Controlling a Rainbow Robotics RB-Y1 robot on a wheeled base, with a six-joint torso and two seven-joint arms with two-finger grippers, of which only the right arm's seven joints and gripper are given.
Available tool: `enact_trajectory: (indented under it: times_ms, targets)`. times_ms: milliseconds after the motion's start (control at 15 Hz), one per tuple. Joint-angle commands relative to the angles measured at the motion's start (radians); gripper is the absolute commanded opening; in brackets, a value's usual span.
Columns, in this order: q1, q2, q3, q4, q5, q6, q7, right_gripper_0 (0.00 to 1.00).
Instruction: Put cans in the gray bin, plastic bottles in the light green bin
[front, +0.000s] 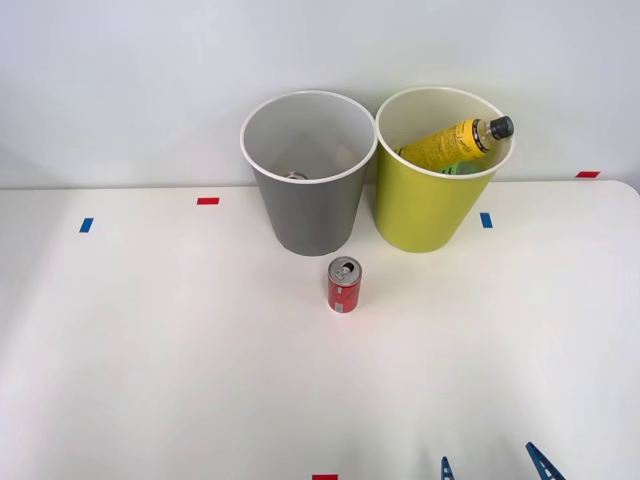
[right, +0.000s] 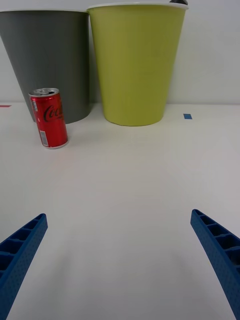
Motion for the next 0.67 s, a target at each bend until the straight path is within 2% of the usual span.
enact_trajectory:
  times_ms: [67, 333, 533, 667]
  targets:
    - [-0.026, -0.01, 0.017, -0.002, -0.004, -0.049, 0.006, 1.0]
    - [-0.122, -0.042, 0.063, -0.001, -0.026, -0.038, 0.001, 1.0]
    - [-0.234, -0.062, 0.128, -0.001, -0.118, 0.029, 0.015, 1.0]
    - [-0.31, -0.056, 0.134, -0.001, -0.13, 0.091, 0.016, 1.0]
